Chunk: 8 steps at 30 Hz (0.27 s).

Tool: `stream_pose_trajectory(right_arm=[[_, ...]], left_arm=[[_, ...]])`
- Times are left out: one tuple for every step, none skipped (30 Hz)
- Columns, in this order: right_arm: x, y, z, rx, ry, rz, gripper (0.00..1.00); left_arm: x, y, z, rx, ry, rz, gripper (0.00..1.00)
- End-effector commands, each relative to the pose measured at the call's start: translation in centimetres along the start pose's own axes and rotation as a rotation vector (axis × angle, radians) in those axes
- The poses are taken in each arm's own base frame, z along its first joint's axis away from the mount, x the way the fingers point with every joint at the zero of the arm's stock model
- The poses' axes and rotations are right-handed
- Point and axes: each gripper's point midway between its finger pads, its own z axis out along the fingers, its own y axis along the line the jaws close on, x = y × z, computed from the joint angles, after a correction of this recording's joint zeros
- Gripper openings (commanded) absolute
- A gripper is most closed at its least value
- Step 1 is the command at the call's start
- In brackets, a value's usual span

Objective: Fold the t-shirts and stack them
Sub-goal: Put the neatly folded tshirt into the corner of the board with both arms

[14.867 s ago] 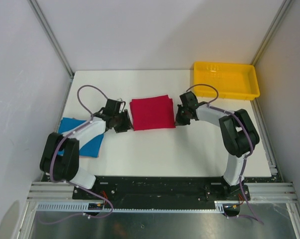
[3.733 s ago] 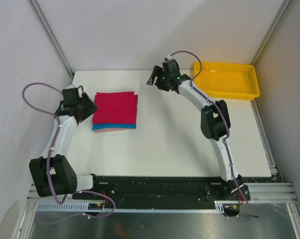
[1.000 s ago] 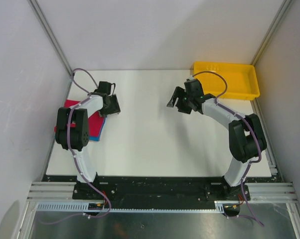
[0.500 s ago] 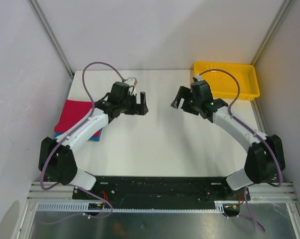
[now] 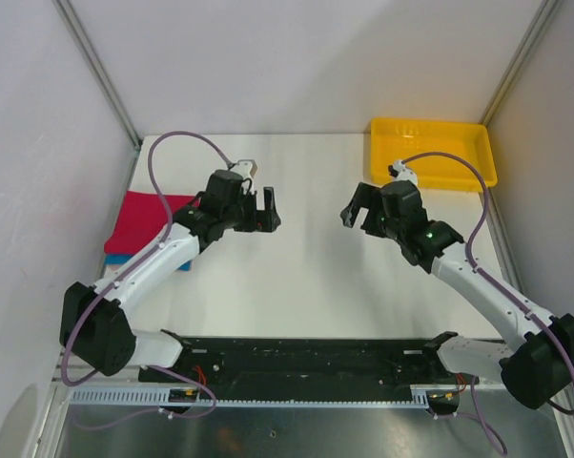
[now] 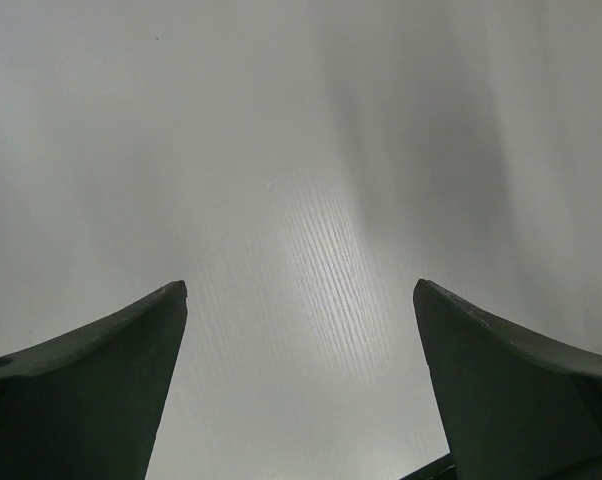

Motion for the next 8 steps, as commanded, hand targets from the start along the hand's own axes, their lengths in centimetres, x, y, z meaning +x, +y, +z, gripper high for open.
stream_pose_trajectory(right_arm=[[-1.51, 0.26, -0.59, -0.001, -0.073, 0.009, 0.99], [-1.53, 0.34, -0.55, -0.004, -0.074, 0.009, 0.99], [-1.48, 0.34, -0.50, -0.004, -0.073, 0.008, 0.99], [-1.46, 0.37, -0.45, -0.004, -0.071, 0.007, 0.99], [-1.41, 0.38, -0.39, -0.005, -0.070, 0.007, 0.99], [-1.41, 0.40, -0.32, -0.005, -0.070, 0.006, 0.99], [-1.38, 0.43, -0.27, -0.006, -0.069, 0.004, 0.99], [-1.35, 0.44, -0.25, -0.006, -0.068, 0.001, 0.99]], left_arm=[[-1.36, -1.20, -0.82, 0.052, -0.065, -0.002, 1.00], [-1.32, -1.21, -0.80, 0.054, -0.065, -0.003, 1.00], [-1.32, -1.23, -0.80, 0.055, -0.067, -0.002, 0.99], [-1.34, -1.19, -0.83, 0.053, -0.069, -0.003, 1.00], [-1.38, -1.13, -0.88, 0.050, -0.073, -0.006, 1.00], [-1.41, -1.07, -0.92, 0.047, -0.076, -0.008, 1.00], [-1.49, -0.97, -0.96, 0.041, -0.081, -0.013, 1.00], [-1.64, -0.89, -1.00, 0.034, -0.087, -0.020, 0.99]])
